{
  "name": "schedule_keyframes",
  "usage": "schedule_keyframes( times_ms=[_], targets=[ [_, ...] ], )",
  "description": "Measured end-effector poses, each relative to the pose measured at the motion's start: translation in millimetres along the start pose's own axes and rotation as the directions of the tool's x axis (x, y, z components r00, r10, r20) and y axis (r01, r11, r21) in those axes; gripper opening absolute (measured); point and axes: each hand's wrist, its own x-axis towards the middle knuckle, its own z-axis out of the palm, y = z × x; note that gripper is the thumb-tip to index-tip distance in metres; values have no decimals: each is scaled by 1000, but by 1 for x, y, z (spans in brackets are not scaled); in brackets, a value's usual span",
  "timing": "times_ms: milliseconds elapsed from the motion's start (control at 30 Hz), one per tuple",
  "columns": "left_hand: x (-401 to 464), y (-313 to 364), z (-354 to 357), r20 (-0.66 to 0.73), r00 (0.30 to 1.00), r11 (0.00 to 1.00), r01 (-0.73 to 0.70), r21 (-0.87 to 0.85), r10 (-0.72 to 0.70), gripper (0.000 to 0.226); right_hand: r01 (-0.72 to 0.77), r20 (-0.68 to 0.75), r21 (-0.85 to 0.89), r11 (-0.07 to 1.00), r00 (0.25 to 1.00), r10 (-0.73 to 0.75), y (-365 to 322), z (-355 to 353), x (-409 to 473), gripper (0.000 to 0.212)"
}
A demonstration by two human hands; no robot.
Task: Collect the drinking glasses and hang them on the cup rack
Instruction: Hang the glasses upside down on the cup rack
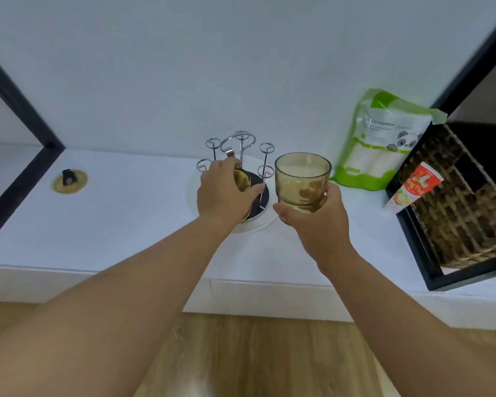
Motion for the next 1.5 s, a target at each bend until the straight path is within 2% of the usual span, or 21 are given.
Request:
schedule_keyframes(
  times_ms=[233,400,633,767,900,1067,1233,1333,1500],
  targets=[
    [9,-24,-7,1,998,997,-67,-48,67,44,-124,8,232,965,992,126,12,-8,-6,54],
    [17,-36,-22,75,990,992,-117,-57,121,49,-162,89,294,942,986,142,16,-20,-8,43],
    [40,-54,-47,220,956,981,-188,-40,192,60,-159,195,273,949,975,107,16,-17,-16,31],
    [53,-59,-56,272,943,981,-188,-38,191,61,-133,212,265,955,974,77,16,-10,-19,37],
    [57,-60,-56,284,940,982,-182,-46,188,59,-150,166,247,957,980,111,15,-5,-19,71],
    [54,-62,-54,272,944,982,-170,-83,186,57,-143,115,299,943,987,113,2,3,-9,58],
    [48,-62,-52,221,954,975,-179,-132,205,60,-110,146,364,925,987,60,-22,9,12,39],
    [45,-65,-51,186,963,972,-166,-164,195,59,-62,145,287,956,989,21,-34,13,23,42],
    [45,-77,-49,171,971,968,-129,-215,167,52,168,74,-54,984,984,-164,-50,21,38,52]
  ],
)
